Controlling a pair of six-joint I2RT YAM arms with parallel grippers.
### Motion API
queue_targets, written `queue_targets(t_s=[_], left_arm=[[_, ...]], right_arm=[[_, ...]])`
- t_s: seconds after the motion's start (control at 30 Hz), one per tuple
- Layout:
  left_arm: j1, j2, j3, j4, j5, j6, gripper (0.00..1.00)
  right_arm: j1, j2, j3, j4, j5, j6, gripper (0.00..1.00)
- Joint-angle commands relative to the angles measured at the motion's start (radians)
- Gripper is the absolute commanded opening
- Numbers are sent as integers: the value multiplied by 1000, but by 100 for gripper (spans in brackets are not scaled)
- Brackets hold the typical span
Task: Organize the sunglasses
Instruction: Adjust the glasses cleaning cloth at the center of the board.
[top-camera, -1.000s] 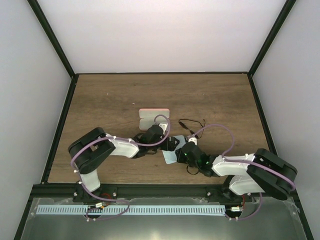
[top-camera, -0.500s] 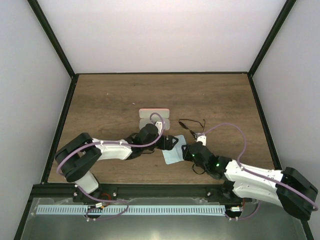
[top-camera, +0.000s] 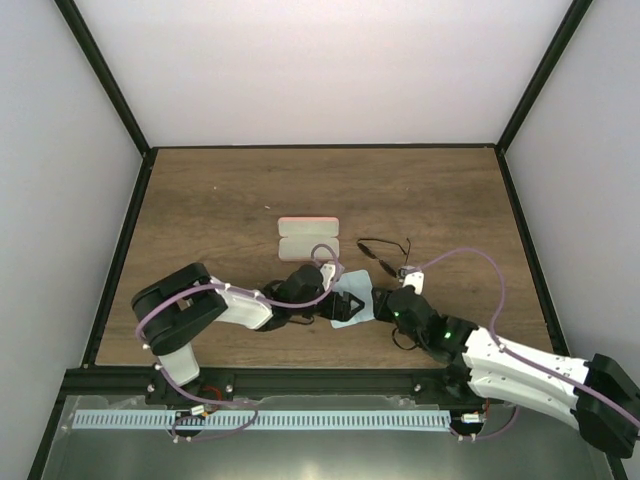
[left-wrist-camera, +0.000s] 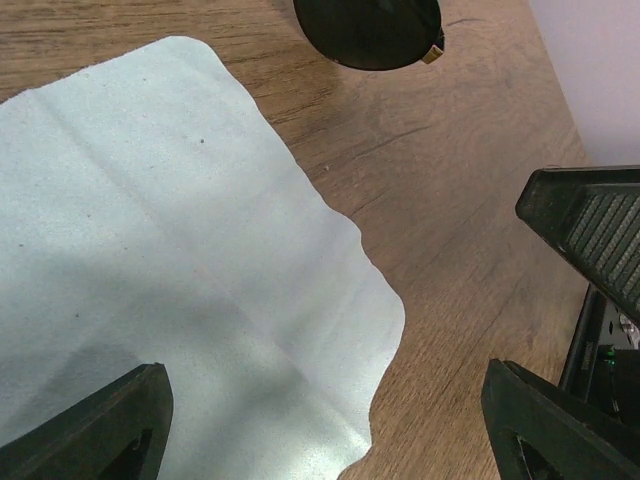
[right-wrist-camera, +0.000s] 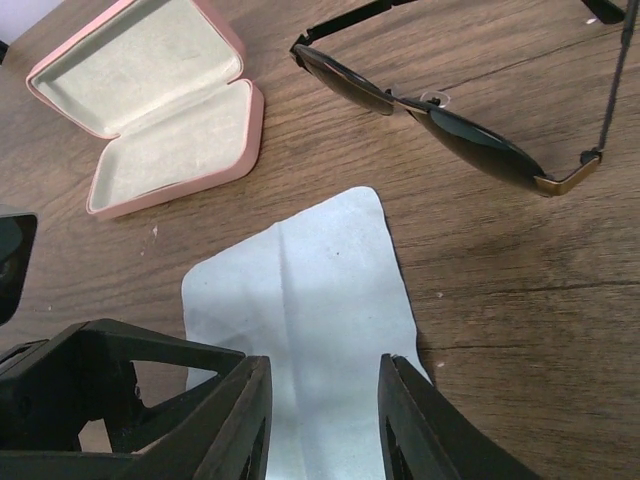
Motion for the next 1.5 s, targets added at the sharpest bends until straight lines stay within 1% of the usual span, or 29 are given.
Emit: queue_targets(t_s=[0.0,0.17,0.3,0.47,0.6,0.67,0.8,0.93,1.03,1.2,1.3,1.47], left_arm=[[-4,4,-46,-23,-26,-7,87],[-4,-56,-104,-39,-58,-10,88],[-4,-110,-120,-102,-107,9,89],[-3,-143,-121,-134,-102,28,90],[-4,-163,-121,-140,-95,31,91],[-4,-187,-118,-147,-93,31,91],[-4,-261,-119,-195,-122,31,91],[-4,-378,-142,-251,-192,31,91],[-3,-477,-158,-335,-301,31,94],[-1,-569,-178,-423,-430,31,97],[0,-584,-186,-450,-487,20,100],[0,-586,-203,-429,-504,12,100]], right_arm=[[7,-27,-9,-54,47,-5,31],[7,-35,-20,-46,52,-4,31],[7,-10,-16,-19,49,-13,31],[7,57,-6,23,40,-24,31],[7,125,-6,104,5,-54,31],[7,179,5,146,-25,-78,28],[7,296,44,211,-106,-111,18],[7,388,61,315,-188,-146,14],[7,463,86,342,-212,-152,13],[7,556,113,348,-236,-142,13],[7,561,100,335,-243,-121,13],[24,496,49,305,-248,-99,16]])
